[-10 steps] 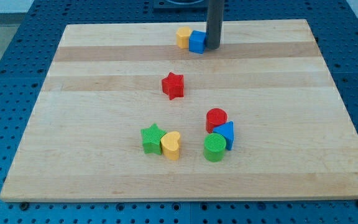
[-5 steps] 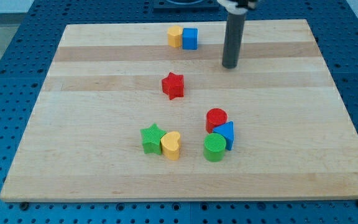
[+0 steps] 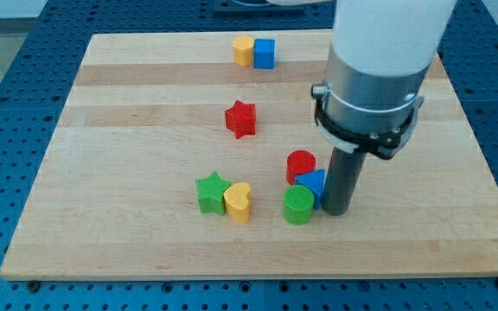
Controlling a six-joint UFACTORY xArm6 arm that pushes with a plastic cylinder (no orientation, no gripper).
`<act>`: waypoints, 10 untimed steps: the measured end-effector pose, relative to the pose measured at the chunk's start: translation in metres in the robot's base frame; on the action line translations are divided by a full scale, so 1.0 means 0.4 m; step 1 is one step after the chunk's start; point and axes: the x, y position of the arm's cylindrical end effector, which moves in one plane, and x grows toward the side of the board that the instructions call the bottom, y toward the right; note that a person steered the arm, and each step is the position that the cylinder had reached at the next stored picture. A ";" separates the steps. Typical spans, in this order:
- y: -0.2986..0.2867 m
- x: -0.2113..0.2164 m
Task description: Drag the blue triangle into the blue cube
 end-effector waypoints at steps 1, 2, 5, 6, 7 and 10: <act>-0.056 0.007; -0.081 0.007; -0.060 0.003; -0.060 -0.020; -0.073 -0.053; -0.233 -0.067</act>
